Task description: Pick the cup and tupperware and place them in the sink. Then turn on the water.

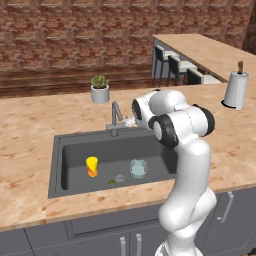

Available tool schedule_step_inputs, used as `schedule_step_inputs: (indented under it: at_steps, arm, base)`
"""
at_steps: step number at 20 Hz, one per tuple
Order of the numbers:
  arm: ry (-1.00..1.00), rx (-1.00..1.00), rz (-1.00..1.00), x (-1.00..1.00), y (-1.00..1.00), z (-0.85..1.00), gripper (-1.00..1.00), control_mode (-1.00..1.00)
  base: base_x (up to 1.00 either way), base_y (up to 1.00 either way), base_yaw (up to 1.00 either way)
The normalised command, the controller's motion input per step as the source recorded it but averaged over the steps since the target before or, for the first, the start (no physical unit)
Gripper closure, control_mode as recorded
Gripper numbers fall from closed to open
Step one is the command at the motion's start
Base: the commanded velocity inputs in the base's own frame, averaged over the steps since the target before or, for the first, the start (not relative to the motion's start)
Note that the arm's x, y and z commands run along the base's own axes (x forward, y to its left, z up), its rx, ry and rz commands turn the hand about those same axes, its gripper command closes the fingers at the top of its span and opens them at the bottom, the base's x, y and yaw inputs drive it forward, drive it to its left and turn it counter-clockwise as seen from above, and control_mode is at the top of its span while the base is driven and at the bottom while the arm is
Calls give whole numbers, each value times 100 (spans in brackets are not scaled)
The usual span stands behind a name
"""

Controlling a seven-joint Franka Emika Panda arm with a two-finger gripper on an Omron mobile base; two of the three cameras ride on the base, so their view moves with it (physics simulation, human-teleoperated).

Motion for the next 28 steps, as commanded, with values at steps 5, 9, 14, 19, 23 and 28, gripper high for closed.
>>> schedule_step_inputs:
  at_steps: [5, 9, 14, 19, 23, 28]
  arm:
    - [0, 0, 0, 0, 0, -7, -100, -100]
    - [0, 0, 0, 0, 0, -14, -100, -100]
    - [-1, 0, 0, 0, 0, -21, -100, -100]
    - [-2, 0, 0, 0, 0, -23, -100, -100]
    - [-4, 0, 0, 0, 0, -25, -100, -100]
    - [-4, 0, 0, 0, 0, -23, -100, -100]
  base:
    - [0, 0, 0]
    - [0, 0, 0]
    - [0, 0, 0]
    - [0, 0, 0]
    - [0, 0, 0]
    - [0, 0, 0]
